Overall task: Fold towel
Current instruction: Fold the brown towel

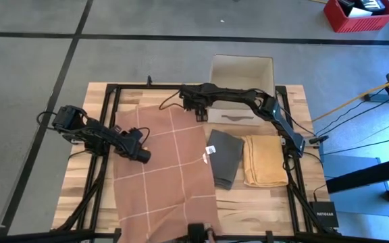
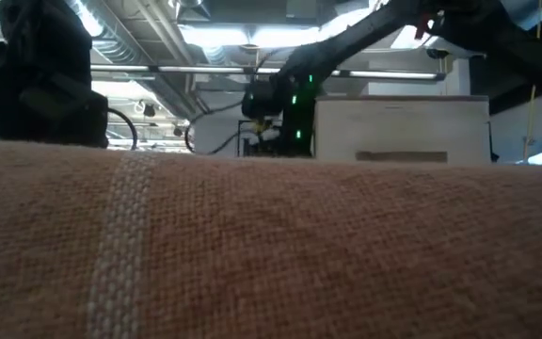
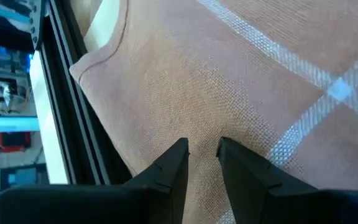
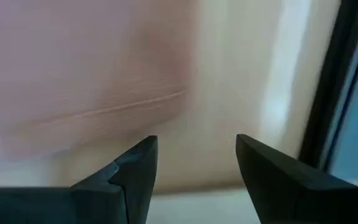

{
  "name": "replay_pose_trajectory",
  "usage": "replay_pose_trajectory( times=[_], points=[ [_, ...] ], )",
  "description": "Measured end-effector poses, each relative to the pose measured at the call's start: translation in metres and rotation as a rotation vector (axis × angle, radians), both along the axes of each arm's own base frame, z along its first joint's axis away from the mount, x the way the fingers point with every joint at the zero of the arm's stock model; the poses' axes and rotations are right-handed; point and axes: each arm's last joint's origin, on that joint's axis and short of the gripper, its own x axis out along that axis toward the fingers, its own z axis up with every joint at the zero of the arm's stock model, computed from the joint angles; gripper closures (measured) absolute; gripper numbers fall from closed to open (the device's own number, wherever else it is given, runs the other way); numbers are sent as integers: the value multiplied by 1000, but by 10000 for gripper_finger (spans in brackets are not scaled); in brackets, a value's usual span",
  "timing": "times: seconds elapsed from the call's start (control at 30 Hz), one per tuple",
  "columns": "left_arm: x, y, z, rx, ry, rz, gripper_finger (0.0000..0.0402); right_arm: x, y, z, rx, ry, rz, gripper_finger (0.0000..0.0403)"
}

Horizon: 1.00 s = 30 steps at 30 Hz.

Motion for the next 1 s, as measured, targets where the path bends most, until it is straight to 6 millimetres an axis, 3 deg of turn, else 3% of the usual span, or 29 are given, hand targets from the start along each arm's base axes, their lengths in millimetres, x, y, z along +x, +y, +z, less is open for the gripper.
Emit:
replay_pose_trajectory(
  times=[0.2,0.47,0.6,0.77,0.9,1.0],
  points=[
    [7,-6,26,-19,73,-36,313,-5,57,63,149,-96,-18,182],
    [9,-23,69,-57,-191,-164,313,4,162,95,177,-190,140,182],
    [17,-31,81,-131,-457,-276,313,5,204,75,203,-178,150,182],
    [48,-31,91,-158,-694,-474,313,-10,244,38,237,-103,101,182],
    [71,-9,93,-174,-725,-536,313,-30,265,5,251,-81,50,182],
    [81,18,100,-157,-710,-517,313,-46,279,3,275,-151,31,182]
  ],
)
